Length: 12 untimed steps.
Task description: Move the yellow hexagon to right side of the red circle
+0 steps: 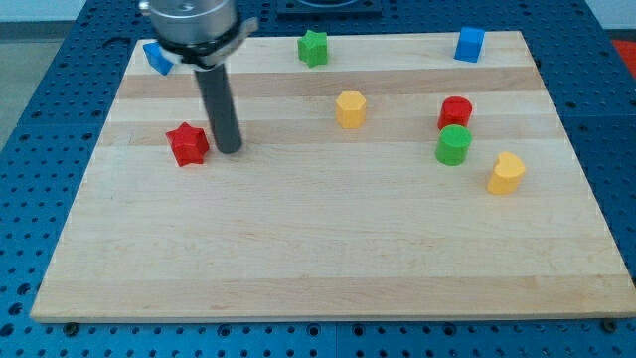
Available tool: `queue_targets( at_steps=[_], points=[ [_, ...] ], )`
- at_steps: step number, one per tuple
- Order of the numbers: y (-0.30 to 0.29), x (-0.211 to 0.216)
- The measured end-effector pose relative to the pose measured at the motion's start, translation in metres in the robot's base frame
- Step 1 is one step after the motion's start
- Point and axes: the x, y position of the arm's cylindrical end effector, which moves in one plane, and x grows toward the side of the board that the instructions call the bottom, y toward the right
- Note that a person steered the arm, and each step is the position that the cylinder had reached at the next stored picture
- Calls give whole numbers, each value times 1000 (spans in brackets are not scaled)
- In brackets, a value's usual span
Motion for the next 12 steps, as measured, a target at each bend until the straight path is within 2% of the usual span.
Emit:
queue_targets(
  at_steps=[2,4,5,9,10,12],
  points=[
    [-73,0],
    [-71,9],
    [-29,46],
    [207,137],
    [200,133],
    [104,57]
  ],
)
